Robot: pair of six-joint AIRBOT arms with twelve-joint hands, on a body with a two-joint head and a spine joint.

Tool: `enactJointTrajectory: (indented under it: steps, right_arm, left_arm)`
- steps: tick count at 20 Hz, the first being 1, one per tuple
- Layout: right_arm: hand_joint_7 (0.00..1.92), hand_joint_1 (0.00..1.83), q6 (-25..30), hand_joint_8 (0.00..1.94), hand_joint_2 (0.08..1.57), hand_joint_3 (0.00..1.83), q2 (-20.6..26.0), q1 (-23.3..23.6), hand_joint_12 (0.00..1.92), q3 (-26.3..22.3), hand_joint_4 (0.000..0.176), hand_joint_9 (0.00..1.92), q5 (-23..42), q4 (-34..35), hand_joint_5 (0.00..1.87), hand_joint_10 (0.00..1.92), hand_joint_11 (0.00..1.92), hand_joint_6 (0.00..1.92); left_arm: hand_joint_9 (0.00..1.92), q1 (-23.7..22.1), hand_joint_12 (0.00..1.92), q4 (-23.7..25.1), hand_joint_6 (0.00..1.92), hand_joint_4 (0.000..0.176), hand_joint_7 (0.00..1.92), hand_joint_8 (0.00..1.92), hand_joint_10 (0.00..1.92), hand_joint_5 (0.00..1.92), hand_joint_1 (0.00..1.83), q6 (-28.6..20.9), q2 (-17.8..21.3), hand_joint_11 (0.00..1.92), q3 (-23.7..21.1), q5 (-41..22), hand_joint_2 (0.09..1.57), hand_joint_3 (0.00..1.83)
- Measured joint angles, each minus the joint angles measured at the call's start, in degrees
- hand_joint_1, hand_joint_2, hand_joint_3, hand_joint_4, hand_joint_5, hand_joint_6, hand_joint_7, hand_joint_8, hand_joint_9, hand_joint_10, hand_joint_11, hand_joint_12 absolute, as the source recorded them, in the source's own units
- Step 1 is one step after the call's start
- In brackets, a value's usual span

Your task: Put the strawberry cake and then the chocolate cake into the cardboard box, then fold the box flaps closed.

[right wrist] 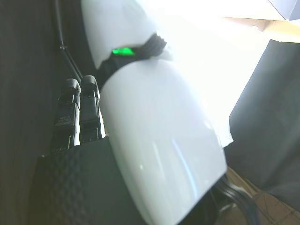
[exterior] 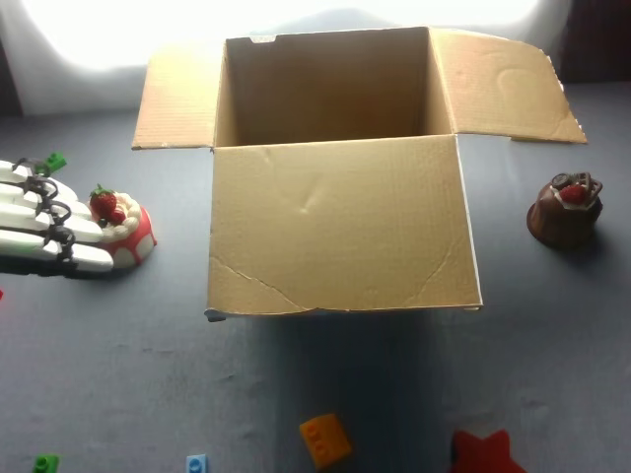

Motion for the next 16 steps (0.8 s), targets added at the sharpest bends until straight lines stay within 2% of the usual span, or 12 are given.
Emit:
enactJointTrajectory:
  steps: [1, 2, 4, 5, 7, 9, 10, 12, 16]
  right_arm:
    - [0.01, 1.32, -0.02, 0.0, 1.0, 0.01, 0.0, 0.0, 0.0, 0.0, 0.031, 0.0, 0.0, 0.0, 0.0, 0.0, 0.0, 0.0]
    - [0.02, 1.31, 0.0, 0.01, 0.99, 0.0, 0.0, 0.0, 0.0, 0.0, 0.025, 0.01, 0.0, 0.0, 0.0, 0.0, 0.0, 0.0]
    - [0.04, 1.32, -0.02, 0.01, 0.95, 0.0, 0.0, 0.0, 0.01, -0.11, 0.022, 0.03, 0.07, 0.02, 0.02, 0.01, 0.01, 0.01]
    - [0.03, 1.31, -0.02, 0.01, 0.96, 0.0, 0.0, 0.0, 0.0, -0.33, 0.025, 0.03, 0.11, 0.02, 0.03, 0.01, 0.01, 0.01]
    - [0.04, 1.32, 0.0, 0.01, 0.96, 0.0, 0.0, 0.0, 0.01, -0.42, 0.027, 0.04, -0.07, 0.0, 0.02, 0.01, 0.01, 0.01]
    - [0.04, 1.33, -0.02, 0.01, 0.96, 0.0, 0.0, 0.0, 0.01, -0.42, 0.023, 0.04, 0.02, 0.0, 0.02, 0.01, 0.01, 0.0]
    - [0.04, 1.32, -0.13, 0.01, 0.97, 0.0, 0.0, 0.0, 0.02, -0.42, 0.027, 0.04, 0.09, 0.0, 0.03, 0.01, 0.01, 0.01]
    - [0.03, 1.31, -0.35, 0.0, 0.96, 0.0, 0.0, 0.0, 0.01, -0.42, 0.023, 0.03, 0.22, 0.0, 0.02, 0.0, 0.0, 0.0]
    - [0.05, 1.3, -0.42, 0.0, 0.97, 0.0, 0.0, 0.0, 0.0, -0.44, 0.025, 0.04, 0.26, 0.0, 0.04, 0.01, 0.0, 0.01]
  left_arm:
    - [0.1, 1.79, 0.31, -2.78, 0.0, 0.045, 0.12, 0.0, 0.01, 0.1, 1.31, 2.21, -1.25, 0.0, 1.16, 0.28, 0.97, 0.0]
    - [0.1, 2.73, 0.31, -3.85, 0.0, 0.049, 0.12, 0.0, 0.01, 0.11, 1.32, 2.69, -2.03, 0.0, 2.01, 0.37, 0.98, 0.0]
    - [0.1, 4.79, 0.28, -5.95, 0.0, 0.045, 0.12, 0.0, 0.0, 0.11, 1.32, 3.13, -4.5, 0.0, 4.44, 0.81, 0.98, 0.0]
    - [0.1, 5.86, 0.29, -7.04, 0.0, 0.045, 0.13, 0.0, 0.0, 0.11, 1.31, 3.28, -6.1, 0.0, 5.77, 1.16, 0.98, 0.0]
    - [0.11, 6.29, 0.25, -9.51, 0.0, 0.049, 0.13, 0.0, 0.0, 0.1, 1.31, 3.89, -8.48, 0.0, 7.72, 1.51, 0.98, 0.0]
    - [0.11, 6.29, 0.26, -11.5, 0.0, 0.054, 0.13, 0.0, 0.01, 0.1, 1.31, 4.85, -9.57, 0.0, 8.66, 1.64, 0.99, 0.01]
    - [0.11, 6.29, 0.25, -11.93, 0.0, 0.049, 0.13, 0.0, 0.01, 0.1, 1.31, 5.99, -10.71, 0.0, 9.4, 2.14, 1.0, 0.01]
    - [0.12, 6.95, 0.32, -11.69, 0.0, 0.044, 0.13, 0.0, 0.0, 0.11, 1.31, 6.56, -12.55, 0.0, 10.25, 2.4, 0.98, 0.0]
    - [0.1, 7.54, 0.3, -12.5, 0.0, 0.054, 0.14, 0.0, 0.0, 0.1, 1.3, 6.51, -16.57, 0.0, 14.01, 2.32, 0.98, 0.0]
